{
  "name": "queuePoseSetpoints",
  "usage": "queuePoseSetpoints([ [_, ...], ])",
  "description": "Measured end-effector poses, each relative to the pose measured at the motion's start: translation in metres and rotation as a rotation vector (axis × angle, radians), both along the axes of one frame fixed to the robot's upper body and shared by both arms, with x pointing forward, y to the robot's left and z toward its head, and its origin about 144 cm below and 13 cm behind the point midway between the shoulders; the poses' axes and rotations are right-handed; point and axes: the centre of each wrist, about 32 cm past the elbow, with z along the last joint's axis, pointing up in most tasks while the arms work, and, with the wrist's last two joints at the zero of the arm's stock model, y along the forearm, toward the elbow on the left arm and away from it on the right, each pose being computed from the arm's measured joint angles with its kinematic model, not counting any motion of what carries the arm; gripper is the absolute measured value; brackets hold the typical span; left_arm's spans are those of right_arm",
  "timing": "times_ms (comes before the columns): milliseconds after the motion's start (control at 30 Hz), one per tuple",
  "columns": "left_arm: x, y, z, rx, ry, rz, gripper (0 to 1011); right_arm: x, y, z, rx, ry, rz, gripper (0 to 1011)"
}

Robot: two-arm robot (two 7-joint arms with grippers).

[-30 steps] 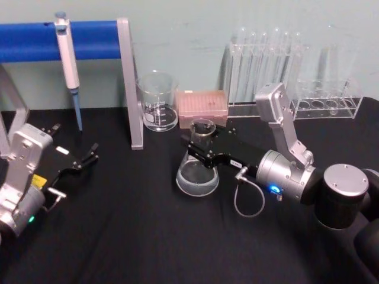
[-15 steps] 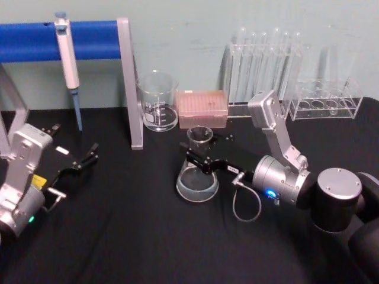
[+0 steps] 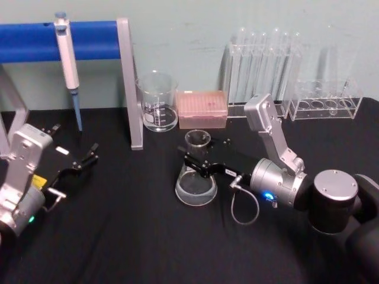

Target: Grasp the erlenmeyer flask with one hand, shake it three times, then place it back.

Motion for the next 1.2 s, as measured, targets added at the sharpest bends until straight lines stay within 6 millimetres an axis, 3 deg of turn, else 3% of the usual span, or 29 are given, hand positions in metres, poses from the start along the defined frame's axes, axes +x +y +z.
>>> queuePoseSetpoints([
  [600, 0.0000, 0.0000, 0.0000, 0.000, 0.000, 0.000, 1001, 0.0000, 0.0005, -0.0005, -0.008, 0.001, 0.001, 457],
  [667, 0.0000, 0.0000, 0.0000, 0.000, 0.000, 0.000, 1001, -0.0001, 0.0002, -0.0011, -0.010, 0.005, 0.001, 489],
  [700, 0.0000, 0.0000, 0.0000, 0.000, 0.000, 0.000, 1001, -0.0001, 0.0003, -0.0010, -0.010, 0.005, 0.001, 556],
  [1067, 0.0000, 0.0000, 0.0000, 0.000, 0.000, 0.000, 1001, -0.0001, 0.0001, -0.0011, -0.009, 0.005, 0.000, 898],
  [1200, 0.0000, 0.0000, 0.0000, 0.000, 0.000, 0.000, 1001, -0.0001, 0.0001, -0.0010, -0.009, 0.004, 0.000, 963],
])
